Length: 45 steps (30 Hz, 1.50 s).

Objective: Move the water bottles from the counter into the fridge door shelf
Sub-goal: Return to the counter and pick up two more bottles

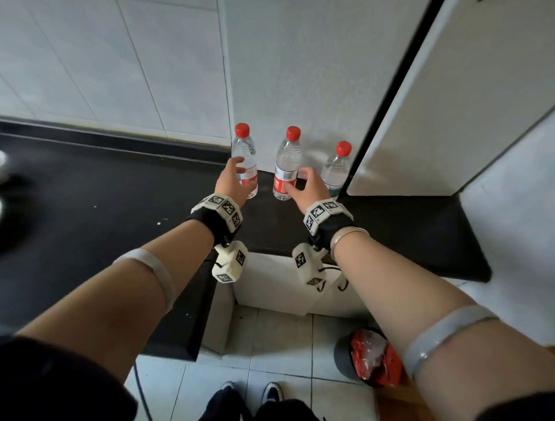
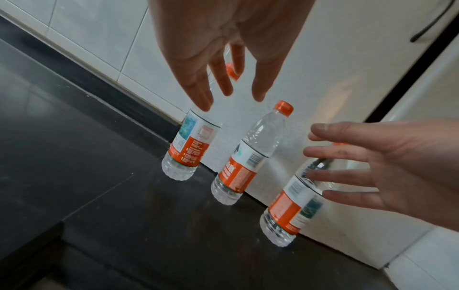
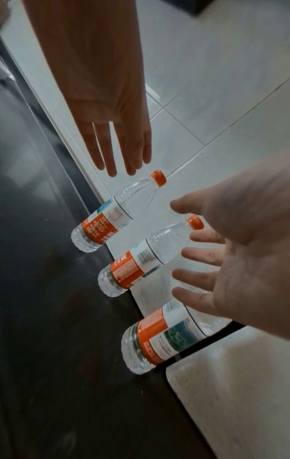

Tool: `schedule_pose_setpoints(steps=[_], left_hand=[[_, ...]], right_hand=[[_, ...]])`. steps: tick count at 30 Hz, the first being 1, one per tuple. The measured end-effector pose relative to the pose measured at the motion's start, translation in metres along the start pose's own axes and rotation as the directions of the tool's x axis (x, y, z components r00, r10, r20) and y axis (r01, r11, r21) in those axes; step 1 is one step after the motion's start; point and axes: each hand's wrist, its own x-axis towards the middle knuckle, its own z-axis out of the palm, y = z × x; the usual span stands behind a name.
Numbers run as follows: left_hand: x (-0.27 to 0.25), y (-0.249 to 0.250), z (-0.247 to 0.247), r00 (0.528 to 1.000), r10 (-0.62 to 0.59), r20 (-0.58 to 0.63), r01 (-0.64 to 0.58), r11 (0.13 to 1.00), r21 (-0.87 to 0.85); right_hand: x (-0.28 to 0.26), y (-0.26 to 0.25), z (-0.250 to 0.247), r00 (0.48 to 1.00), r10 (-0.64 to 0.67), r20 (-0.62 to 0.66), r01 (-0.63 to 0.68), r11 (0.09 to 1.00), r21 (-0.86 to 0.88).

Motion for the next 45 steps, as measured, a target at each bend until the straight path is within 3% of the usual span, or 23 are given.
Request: schedule_pose_setpoints(steps=[4, 8, 13, 17, 21, 35, 41, 45], left_hand=[[0.048, -0.006, -0.002, 0.998, 0.023, -0.064, -0.017, 0.997, 0.079], [0.08, -0.008, -0.001, 1.0, -0.021, 0.0, 0.021, 0.994, 0.11], [0.108, -0.02, 0.006, 0.995, -0.065, 0.075, 0.064, 0.998, 0.018], [0.117, -0.027, 0.011, 0.99, -0.078, 0.117, 0.081, 0.996, -0.027], [0.121, -0.03, 0.011, 0.99, -0.062, 0.125, 0.066, 0.997, -0.025], [0.085, -0.001, 0.015, 0.939, 0.048, 0.342, -0.08, 0.994, 0.079], [0.039, 0.013, 0.04, 0.876, 0.103, 0.47, -0.153, 0.986, 0.071], [-0.002, 0.03, 0.065, 0.808, 0.162, 0.566, -0.23, 0.972, 0.051]], right_hand=[[0.039, -0.002, 0.012, 0.997, 0.015, -0.079, -0.013, 1.0, 0.019], [0.071, -0.005, 0.025, 0.992, 0.053, -0.112, -0.052, 0.998, 0.02], [0.1, -0.002, 0.05, 0.985, 0.095, -0.141, -0.089, 0.995, 0.049], [0.11, 0.002, 0.059, 0.971, 0.145, -0.192, -0.116, 0.981, 0.153], [0.11, 0.0, 0.061, 0.963, 0.16, -0.216, -0.135, 0.983, 0.125], [0.046, -0.008, 0.027, 0.932, 0.202, -0.3, -0.203, 0.979, 0.028], [-0.014, 0.005, -0.012, 0.888, 0.332, -0.317, -0.317, 0.943, 0.099], [-0.069, 0.024, -0.043, 0.823, 0.425, -0.376, -0.39, 0.905, 0.17]])
